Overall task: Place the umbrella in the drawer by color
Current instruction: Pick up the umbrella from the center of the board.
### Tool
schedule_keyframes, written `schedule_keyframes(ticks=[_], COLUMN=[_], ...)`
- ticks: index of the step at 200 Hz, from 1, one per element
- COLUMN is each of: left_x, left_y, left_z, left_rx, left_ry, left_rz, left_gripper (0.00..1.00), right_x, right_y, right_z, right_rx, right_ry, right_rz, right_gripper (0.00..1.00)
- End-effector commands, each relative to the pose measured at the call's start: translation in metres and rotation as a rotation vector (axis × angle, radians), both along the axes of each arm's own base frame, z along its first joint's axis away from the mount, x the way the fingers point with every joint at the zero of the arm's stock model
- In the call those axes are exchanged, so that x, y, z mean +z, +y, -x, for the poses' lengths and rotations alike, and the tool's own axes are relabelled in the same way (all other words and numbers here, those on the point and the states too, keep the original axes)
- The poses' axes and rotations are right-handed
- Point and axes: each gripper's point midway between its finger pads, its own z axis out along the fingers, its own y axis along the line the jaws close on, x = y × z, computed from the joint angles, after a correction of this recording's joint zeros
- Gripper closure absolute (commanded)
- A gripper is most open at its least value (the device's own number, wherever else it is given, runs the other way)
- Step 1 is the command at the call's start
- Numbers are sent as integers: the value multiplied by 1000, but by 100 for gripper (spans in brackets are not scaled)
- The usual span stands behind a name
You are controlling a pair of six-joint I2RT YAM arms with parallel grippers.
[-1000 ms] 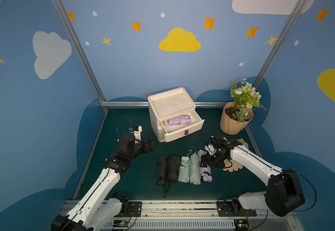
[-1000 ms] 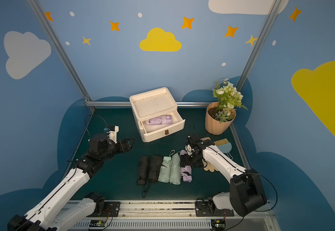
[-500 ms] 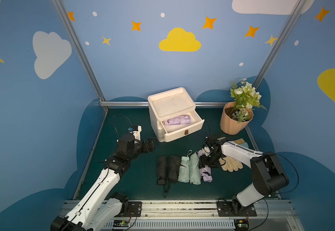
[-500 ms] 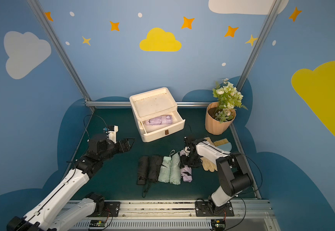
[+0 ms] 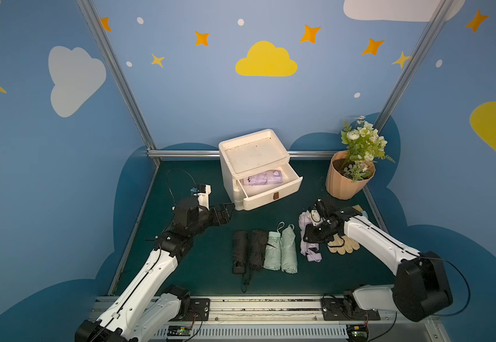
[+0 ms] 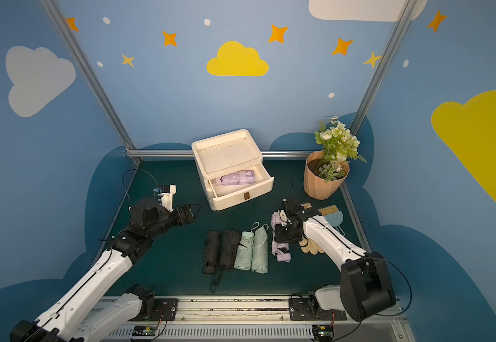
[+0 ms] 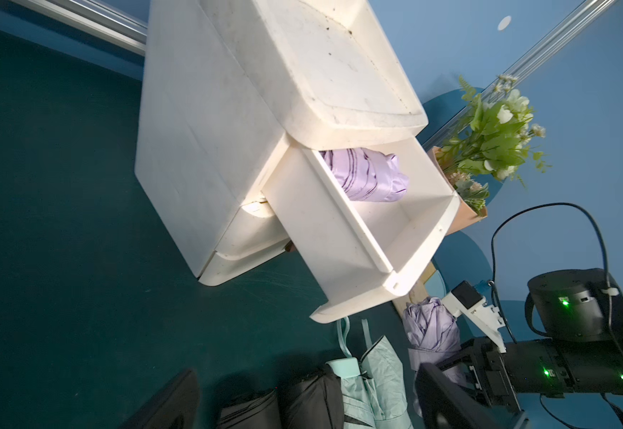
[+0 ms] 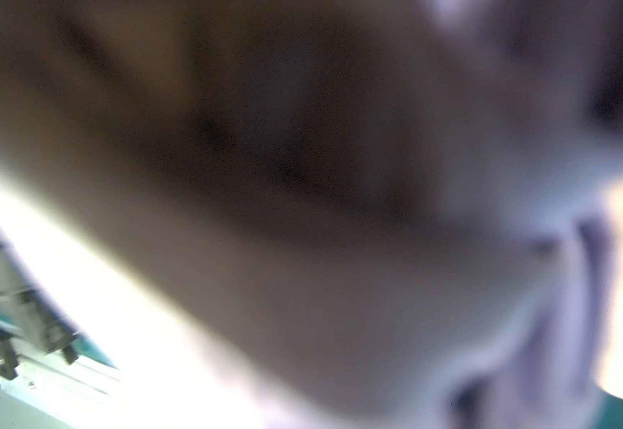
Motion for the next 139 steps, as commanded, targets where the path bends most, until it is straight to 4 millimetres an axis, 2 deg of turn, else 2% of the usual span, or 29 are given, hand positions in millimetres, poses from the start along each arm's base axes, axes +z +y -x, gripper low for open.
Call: schedule_keyframes(ticks=[1, 14, 31, 64, 90, 112, 139], left_x=[37, 46, 55, 68, 80, 89, 100], left_y=[-22, -39, -70, -136, -177, -195, -215], left_z=[-1, 1, 5, 14, 21, 26, 43], left_rx=[-84, -133, -207, -344, -454, -517, -648], left_ry=[-64, -72, -89, -108, -132, -166, -199], left_rz=[118, 151, 153, 146, 179, 213, 266], left_gripper=[7, 7, 7, 5, 2, 2, 3], right_x=[50, 84, 125, 185, 201, 205, 213], right_y=[18, 38, 56, 82, 92, 95, 101], right_z=[-5, -4, -3, 11, 24, 30, 33], right_rx=[74, 145, 187, 328, 409, 445, 465], right_ry=[-158, -267, -412, -675, -749, -755, -756], right_rz=[-135, -278, -425, -615, -658, -681, -730], right_gripper=[62, 62, 62, 62, 61, 61, 61])
